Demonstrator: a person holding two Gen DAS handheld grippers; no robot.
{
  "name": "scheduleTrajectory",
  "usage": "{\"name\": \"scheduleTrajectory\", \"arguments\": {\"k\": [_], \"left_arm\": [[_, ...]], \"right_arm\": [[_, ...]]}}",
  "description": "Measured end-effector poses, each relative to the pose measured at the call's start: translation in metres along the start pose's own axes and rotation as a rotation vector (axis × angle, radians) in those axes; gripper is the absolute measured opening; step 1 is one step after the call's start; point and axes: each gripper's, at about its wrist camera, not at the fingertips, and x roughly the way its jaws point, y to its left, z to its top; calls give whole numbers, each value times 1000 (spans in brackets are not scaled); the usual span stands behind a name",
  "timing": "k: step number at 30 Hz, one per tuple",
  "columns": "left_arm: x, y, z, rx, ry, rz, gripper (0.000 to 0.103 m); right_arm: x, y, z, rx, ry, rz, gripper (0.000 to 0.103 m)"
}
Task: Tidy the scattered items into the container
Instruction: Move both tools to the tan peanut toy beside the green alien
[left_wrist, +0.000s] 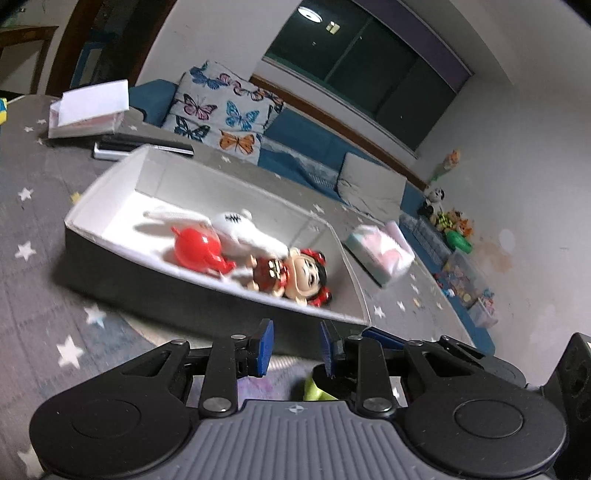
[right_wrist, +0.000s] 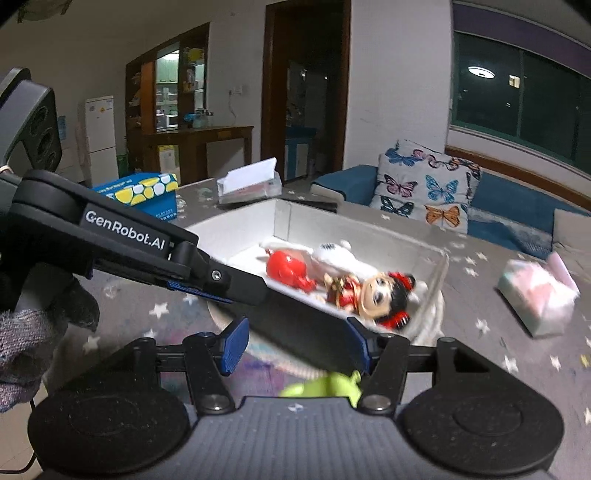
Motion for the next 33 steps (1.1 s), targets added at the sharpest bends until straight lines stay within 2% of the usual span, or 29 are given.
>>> {"name": "scheduleTrajectory", "arguments": {"k": [6,15,18,23,26,33], "left_arm": [[15,-6,-19,5,64,-10,29],[25,-14,-27,13,111,-29,30],[26,-16,-29,17,122,-37,30],[26,-23,-34,27,137,-63,30],[27,-29,-37,43,146,-74,30],[33,-40,-41,74,167,-90,31]], "right_arm": [[-15,-6,-29,37,16,-40,59],[-23,-17,-50,75,36,-71,60],[-29,-21,-54,82,31,-89,68],[-35,-28,-57,94,25,-109,71],[-35,-29,-60,82,35,-129,77],[-33,-28,-72,75,61,-120,78]]}}
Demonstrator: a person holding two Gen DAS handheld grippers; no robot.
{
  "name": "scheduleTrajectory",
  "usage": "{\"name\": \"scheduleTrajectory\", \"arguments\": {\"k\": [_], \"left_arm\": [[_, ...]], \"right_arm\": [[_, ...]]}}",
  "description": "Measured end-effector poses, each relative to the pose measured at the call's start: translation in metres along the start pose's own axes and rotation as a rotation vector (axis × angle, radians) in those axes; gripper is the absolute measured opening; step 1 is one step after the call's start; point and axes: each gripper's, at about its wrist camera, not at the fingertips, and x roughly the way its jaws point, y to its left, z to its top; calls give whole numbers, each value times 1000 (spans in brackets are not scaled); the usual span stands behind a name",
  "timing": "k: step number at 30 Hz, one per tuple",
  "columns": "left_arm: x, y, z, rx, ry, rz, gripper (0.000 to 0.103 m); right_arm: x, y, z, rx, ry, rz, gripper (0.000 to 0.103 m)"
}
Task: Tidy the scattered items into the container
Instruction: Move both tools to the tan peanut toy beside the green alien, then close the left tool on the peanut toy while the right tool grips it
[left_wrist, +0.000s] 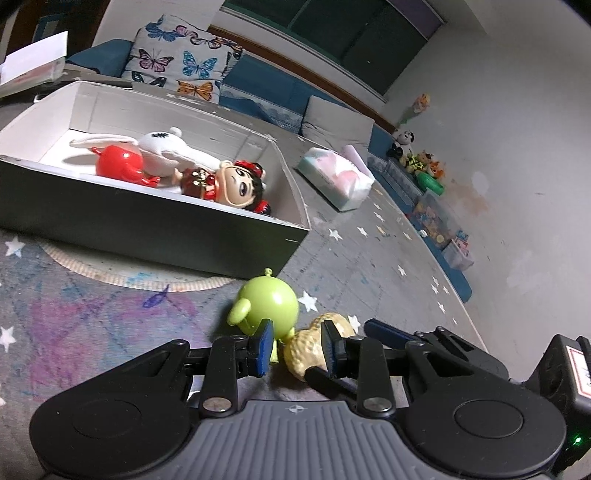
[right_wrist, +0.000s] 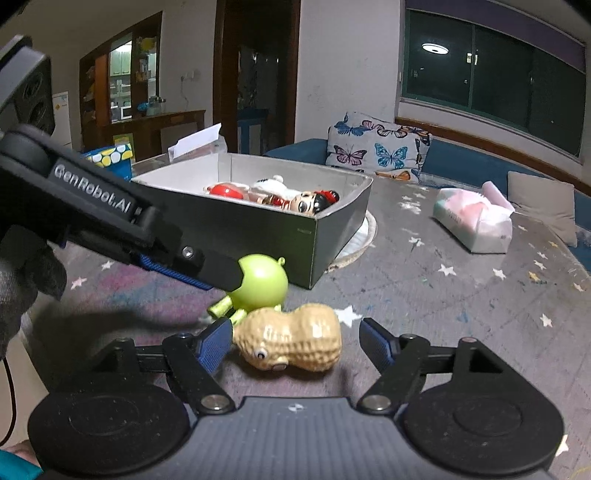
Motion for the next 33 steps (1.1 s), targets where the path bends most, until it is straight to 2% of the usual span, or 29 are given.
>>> {"name": "scheduleTrajectory", "arguments": {"k": [13,24,33], "left_arm": [[19,-11,-5,26,64,-24,31],[21,-7,-5,12,66,-16,33],[22,-7,-6,26,65,-11,34]], "right_arm": [[6,1,-9,-3,13,1,76],[11,1,-9,-5,11,15,70],[11,2,-10,-3,2,12,69]]}}
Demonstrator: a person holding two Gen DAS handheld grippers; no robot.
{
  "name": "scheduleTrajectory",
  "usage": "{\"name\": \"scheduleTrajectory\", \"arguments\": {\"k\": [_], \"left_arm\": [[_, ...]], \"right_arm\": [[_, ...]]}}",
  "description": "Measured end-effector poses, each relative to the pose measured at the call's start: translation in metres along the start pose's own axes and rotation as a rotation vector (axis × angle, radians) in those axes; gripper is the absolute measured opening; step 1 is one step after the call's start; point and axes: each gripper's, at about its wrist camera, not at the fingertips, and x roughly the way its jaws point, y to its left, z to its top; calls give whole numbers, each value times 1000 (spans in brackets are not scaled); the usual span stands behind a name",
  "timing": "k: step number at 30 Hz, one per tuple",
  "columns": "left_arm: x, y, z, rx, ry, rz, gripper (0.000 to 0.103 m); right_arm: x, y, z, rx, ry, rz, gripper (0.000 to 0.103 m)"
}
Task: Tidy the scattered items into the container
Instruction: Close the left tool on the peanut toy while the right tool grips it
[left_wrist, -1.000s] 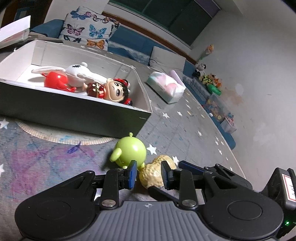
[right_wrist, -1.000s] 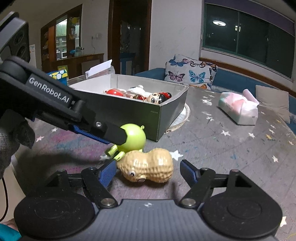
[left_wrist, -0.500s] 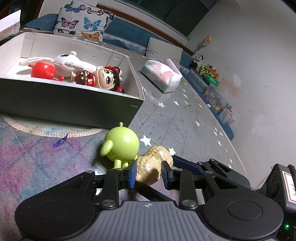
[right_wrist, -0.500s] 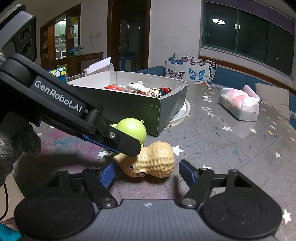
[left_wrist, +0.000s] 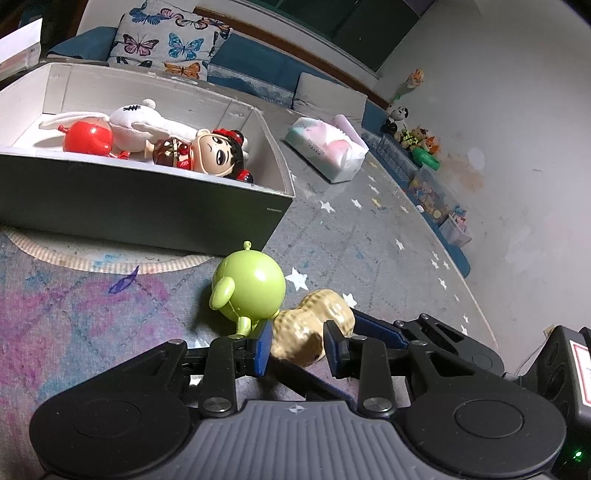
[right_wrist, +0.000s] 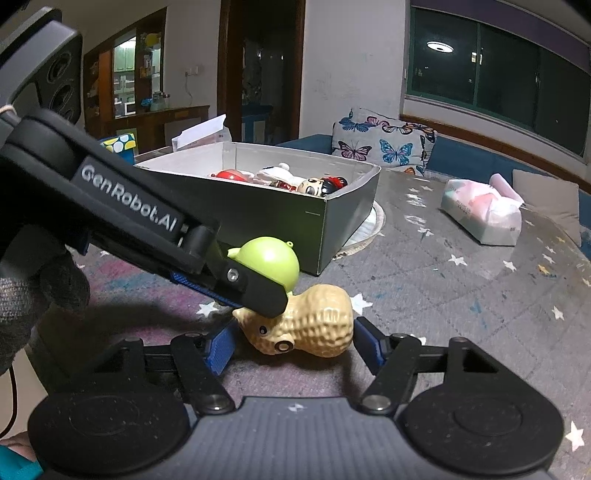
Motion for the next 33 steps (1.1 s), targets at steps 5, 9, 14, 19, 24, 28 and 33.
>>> {"name": "scheduleTrajectory", "arguments": {"k": [5,9,14,19,24,28,33], "left_arm": [[1,-2,0,4,1,-1,37],[2,1,1,-18,0,-17,37],[4,6,0,-68,20,-18,38],[17,21,0,-175,102,-69,38],[12,20,3,-155,70,-57,38],[8,19,7,-148,30,-51,38],[13,20,5,-153,43,-46,38]], "right_arm": [[0,-1,-1,2,0,2,68],[0,-1,0,0,-2,-2,69],[-3,1,-1,-28,-14,-8,69],[-3,-1,0,-25,-17,-13,69],[-1,-4,0,-28,-14,-23,69],[1,-3,3,-38,-17,-24,70],[4,1,2,-39,-7,-37,69]]}}
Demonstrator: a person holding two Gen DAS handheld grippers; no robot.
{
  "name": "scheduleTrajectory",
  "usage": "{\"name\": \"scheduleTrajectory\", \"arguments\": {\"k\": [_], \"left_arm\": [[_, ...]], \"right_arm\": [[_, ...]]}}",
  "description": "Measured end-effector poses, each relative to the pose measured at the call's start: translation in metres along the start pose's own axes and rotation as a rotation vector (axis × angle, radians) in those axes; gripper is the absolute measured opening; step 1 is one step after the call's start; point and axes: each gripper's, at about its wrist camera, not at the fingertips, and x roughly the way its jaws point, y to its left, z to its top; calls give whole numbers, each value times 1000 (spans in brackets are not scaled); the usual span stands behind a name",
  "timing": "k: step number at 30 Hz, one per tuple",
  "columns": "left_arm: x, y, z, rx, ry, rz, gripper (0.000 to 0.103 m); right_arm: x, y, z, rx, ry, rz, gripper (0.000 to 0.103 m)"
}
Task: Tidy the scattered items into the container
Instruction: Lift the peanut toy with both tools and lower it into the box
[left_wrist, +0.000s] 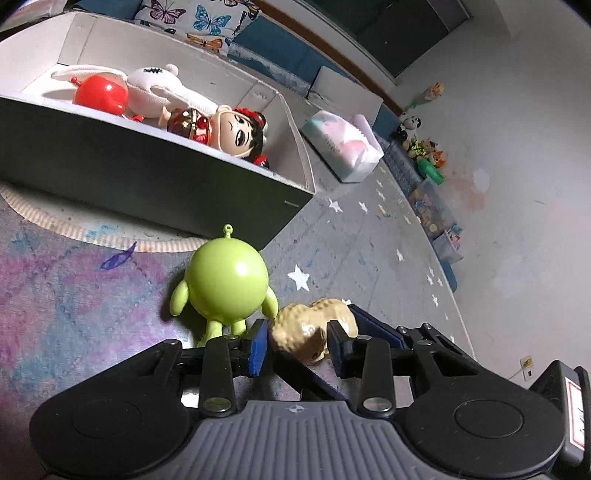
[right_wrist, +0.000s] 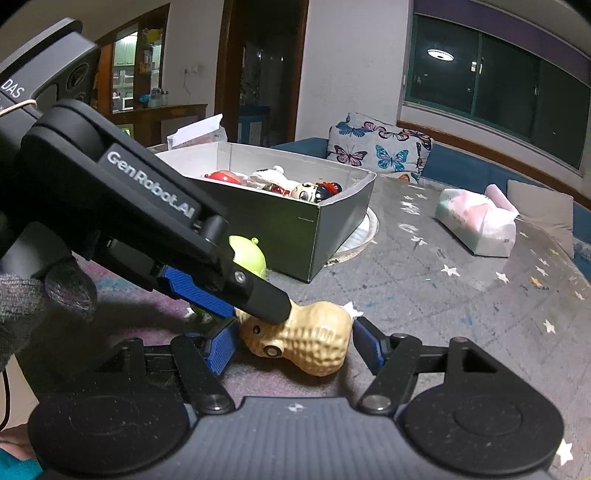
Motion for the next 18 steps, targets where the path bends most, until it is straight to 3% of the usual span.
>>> {"name": "scheduleTrajectory", "arguments": {"k": [11,18], "left_arm": [[-7,-4,-1,14,-25,-5,38],[-35,-14,9,40,-107,-24,37]], "right_arm": [[-3,0,2,10,-8,6,68],[-13,4,26,-41,-74,5,68]]}}
